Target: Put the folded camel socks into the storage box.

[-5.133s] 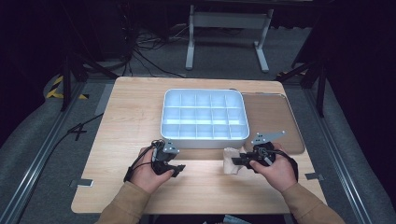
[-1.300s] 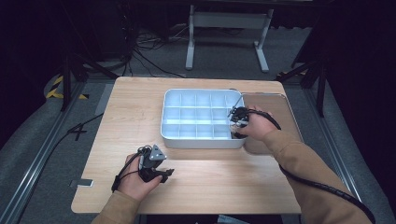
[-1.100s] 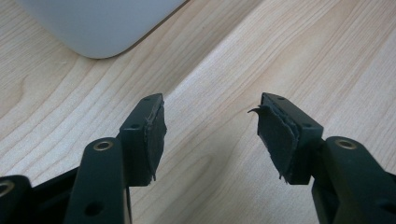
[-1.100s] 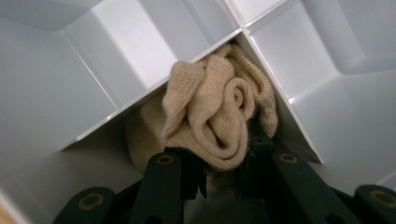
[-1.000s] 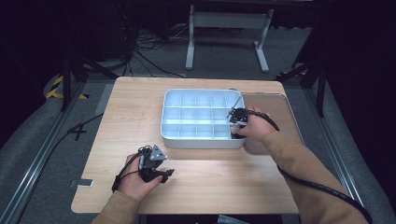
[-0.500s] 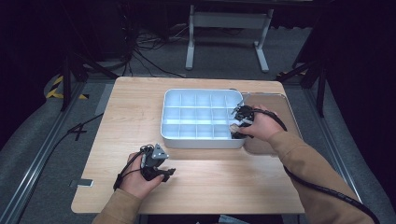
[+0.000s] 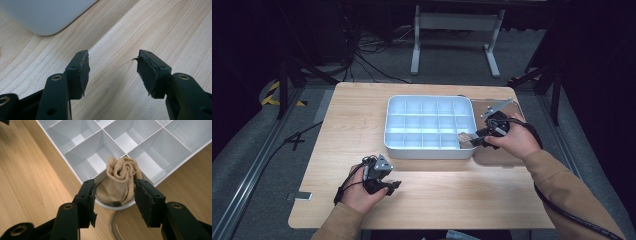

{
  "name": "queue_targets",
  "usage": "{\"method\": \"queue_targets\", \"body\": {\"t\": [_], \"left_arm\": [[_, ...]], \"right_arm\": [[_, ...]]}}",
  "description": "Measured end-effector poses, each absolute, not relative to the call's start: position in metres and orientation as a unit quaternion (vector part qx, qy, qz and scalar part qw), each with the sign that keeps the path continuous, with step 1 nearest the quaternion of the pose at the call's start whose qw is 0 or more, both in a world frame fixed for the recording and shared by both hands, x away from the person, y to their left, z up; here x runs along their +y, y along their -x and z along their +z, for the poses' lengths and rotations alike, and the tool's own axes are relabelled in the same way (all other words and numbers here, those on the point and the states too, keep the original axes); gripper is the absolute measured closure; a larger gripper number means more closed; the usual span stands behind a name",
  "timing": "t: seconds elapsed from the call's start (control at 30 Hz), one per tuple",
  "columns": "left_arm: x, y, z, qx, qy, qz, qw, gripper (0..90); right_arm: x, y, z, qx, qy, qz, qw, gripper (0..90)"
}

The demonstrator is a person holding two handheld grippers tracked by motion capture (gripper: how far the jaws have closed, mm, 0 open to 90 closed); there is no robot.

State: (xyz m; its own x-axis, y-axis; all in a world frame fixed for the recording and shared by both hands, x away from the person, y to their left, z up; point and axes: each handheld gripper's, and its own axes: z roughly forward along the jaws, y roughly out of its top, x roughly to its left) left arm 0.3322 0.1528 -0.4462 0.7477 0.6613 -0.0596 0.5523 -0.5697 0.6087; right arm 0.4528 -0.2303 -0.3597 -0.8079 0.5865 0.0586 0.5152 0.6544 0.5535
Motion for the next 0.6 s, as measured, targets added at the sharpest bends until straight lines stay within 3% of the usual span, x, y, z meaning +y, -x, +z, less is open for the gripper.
{"method": "queue_targets", "body": {"t": [0.6], "left_arm": [[0.147,-0.337,-0.447,0.337,-0.884,0.079,0.315,44.5]], "right_arm": [[-0.267,-0.394,-0.362,0.875,-0.31,0.361,0.091,43.7]]}}
